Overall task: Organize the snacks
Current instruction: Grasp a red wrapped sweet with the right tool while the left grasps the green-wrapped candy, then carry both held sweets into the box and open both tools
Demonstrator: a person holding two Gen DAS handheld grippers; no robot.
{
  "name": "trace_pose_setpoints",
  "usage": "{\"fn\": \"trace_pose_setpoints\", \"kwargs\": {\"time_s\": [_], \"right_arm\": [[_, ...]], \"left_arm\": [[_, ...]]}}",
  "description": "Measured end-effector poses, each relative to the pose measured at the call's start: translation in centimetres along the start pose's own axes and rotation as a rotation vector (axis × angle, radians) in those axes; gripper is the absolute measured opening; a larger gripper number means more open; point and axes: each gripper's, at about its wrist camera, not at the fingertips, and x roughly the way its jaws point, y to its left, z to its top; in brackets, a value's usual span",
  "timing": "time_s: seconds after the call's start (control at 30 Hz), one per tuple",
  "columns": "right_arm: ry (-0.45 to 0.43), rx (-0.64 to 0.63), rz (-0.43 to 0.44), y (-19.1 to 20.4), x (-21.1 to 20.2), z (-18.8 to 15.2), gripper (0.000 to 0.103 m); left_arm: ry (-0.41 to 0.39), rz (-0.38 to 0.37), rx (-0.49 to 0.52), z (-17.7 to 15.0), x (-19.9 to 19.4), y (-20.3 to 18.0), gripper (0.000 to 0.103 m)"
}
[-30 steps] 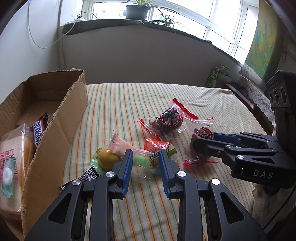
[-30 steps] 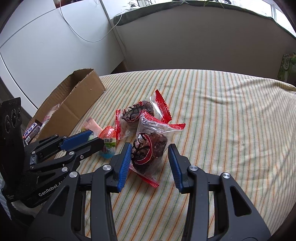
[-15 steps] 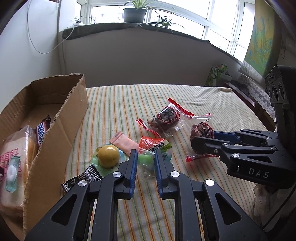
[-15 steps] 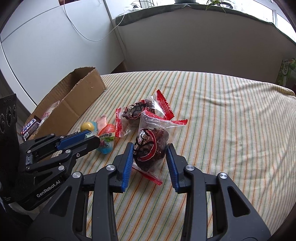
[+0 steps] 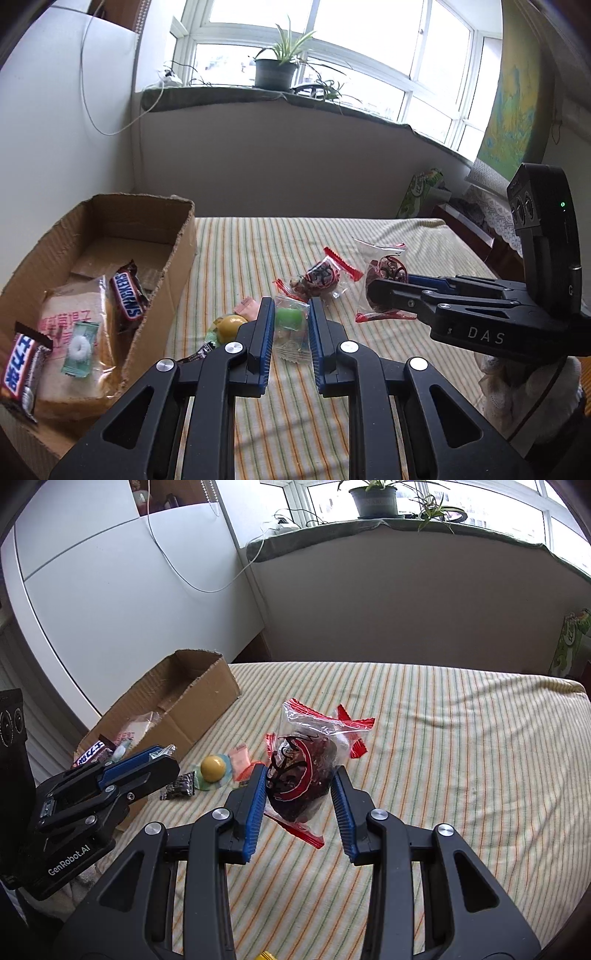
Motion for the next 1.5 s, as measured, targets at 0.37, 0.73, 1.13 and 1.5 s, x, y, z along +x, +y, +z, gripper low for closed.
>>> {"fn": "trace_pose_setpoints", "kwargs": {"time_s": [0.37, 0.73, 1.13, 1.5], "right_arm": [[-0.039, -0.043, 0.076, 5.1, 1.5, 3.8, 0.037], [-0.029, -0.094, 0.141, 10.8, 5.8, 7.3, 0.037], [0.011, -0.064, 0.183, 12.8, 10.0, 8.1, 0.037], [0.011, -0.091, 0.138, 14.1, 11.1, 7.4, 0.062]], "left_arm": [[-0.091, 0.053, -0.045, 1.4, -3.4, 3.3, 0.017], [-0.129, 0.157, -0.150, 2.6, -4.4, 9.5, 0.017], [-0.127, 0.218, -0.198, 2.4, -4.5, 12.3, 0.017], [-0.113, 0.253, -0.229, 2.0, -4.7, 13.5, 0.027]]}}
